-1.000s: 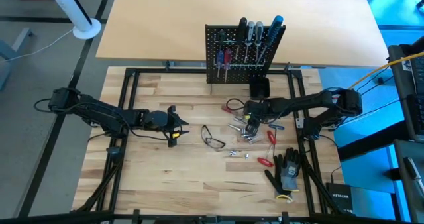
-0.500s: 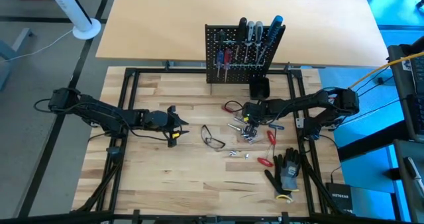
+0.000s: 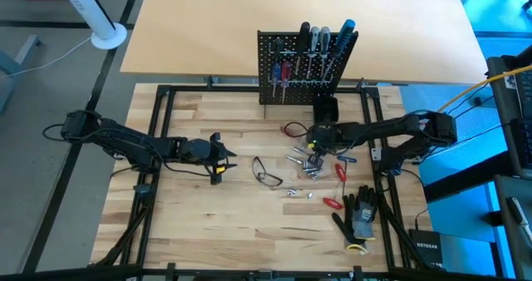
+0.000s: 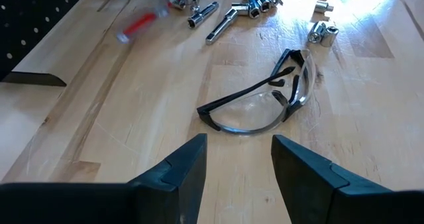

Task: Hang tools onto peg board
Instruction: Hang the red transparent screwdriver on the peg board

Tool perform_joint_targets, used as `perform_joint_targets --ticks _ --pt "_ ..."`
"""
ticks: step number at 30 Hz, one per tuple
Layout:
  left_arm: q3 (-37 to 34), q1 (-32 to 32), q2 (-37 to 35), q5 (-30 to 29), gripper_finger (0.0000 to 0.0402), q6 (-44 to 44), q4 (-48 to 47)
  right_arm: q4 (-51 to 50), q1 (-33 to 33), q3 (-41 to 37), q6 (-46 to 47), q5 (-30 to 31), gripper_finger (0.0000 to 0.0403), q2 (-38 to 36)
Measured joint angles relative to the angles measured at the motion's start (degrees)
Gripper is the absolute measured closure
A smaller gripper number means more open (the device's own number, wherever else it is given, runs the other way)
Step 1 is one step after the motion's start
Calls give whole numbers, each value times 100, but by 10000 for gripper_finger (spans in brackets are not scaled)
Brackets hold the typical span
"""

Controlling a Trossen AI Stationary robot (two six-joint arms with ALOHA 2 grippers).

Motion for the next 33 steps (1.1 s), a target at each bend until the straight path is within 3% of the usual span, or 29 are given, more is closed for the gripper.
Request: perform_joint_targets --ticks 12,20,26,33 --pt "0 0 0 -2 242 -5 -69 -301 20 7 325 212 389 -1468" --pt "0 0 0 -2 242 -5 -121 332 812 14 861 2207 390 -2349" --pt "0 -2 0 -2 242 -5 -97 2091 1437 -177 834 3982 391 -2290" --pt "0 0 0 -4 242 75 -81 4920 1466 -1059 585 4557 389 -1545"
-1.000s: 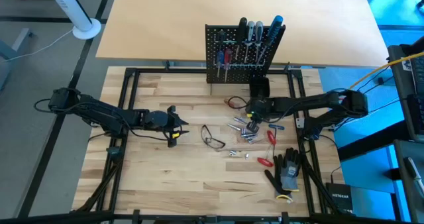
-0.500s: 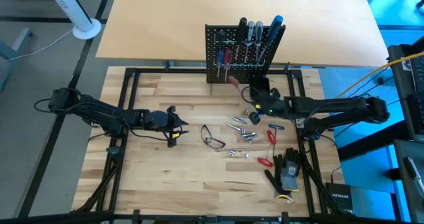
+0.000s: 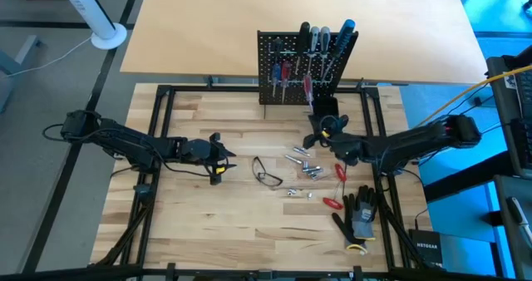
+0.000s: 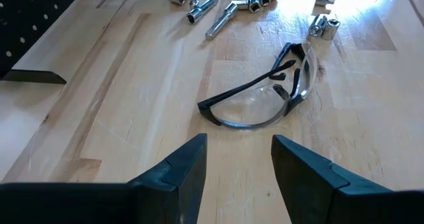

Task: Hang tools onto peg board
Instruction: Hang the red transparent screwdriver on the peg board

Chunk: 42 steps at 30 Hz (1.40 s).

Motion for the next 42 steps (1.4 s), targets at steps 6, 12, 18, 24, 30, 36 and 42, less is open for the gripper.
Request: perform_joint_targets --ticks 6,12,18,24,30,36,42 --pt "0 0 0 0 242 68 59 2799 -6 -267 -186 580 389 1295" --pt "2 0 0 0 242 69 128 4998 -253 -204 -749 589 391 2804" --pt "2 0 0 0 242 114 119 5518 -557 305 -1005 271 388 3609" --pt "2 0 0 -2 242 132 118 5540 -905 633 -1481 48 389 3787" --pt "2 0 0 0 242 137 117 5004 -1142 631 -991 -192 389 3811" --pt "2 0 0 -1 242 135 123 4953 -1129 633 -602 -121 388 4056" --pt "2 0 0 -1 242 111 121 4965 -1043 633 -364 194 388 4112"
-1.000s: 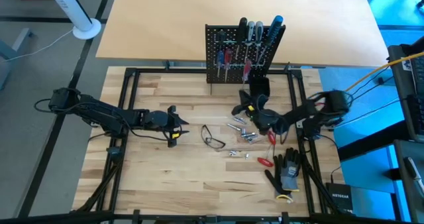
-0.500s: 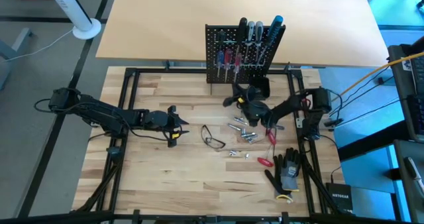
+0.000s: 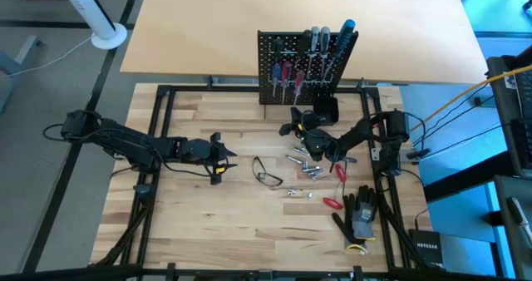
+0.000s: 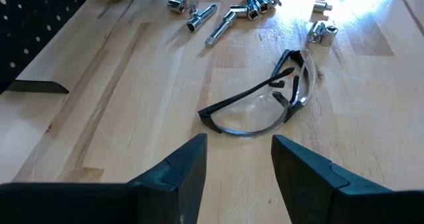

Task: Hang tools onto peg board
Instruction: Hang the red transparent screwdriver on the peg board

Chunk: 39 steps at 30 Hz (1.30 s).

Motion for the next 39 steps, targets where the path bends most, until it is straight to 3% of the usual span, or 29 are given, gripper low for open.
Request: perform_joint_targets --ticks 25,39 --pt "0 0 0 1 242 -38 -2 489 -530 0 -531 -730 387 0" --pt "0 0 0 -2 242 -24 -9 -241 -770 177 -549 -959 387 -15"
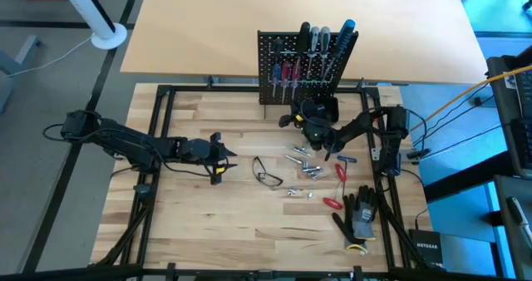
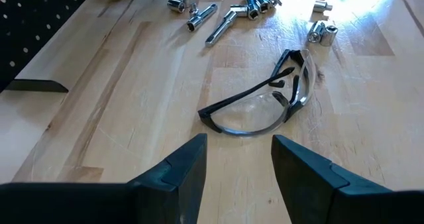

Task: Hang tools onto peg board
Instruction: Hang the red transparent screwdriver on the peg board

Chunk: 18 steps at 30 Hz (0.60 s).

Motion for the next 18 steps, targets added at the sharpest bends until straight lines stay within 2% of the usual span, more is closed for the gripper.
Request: perform_joint_targets --ticks 4,11,18 --pt "0 0 0 0 242 -7 -29 -62 2 2 -2 255 384 0" --pt "0 -2 0 2 242 -16 -32 -74 0 2 30 345 364 0" --pt "0 0 0 0 242 -16 -25 -138 -4 -11 45 376 324 17"
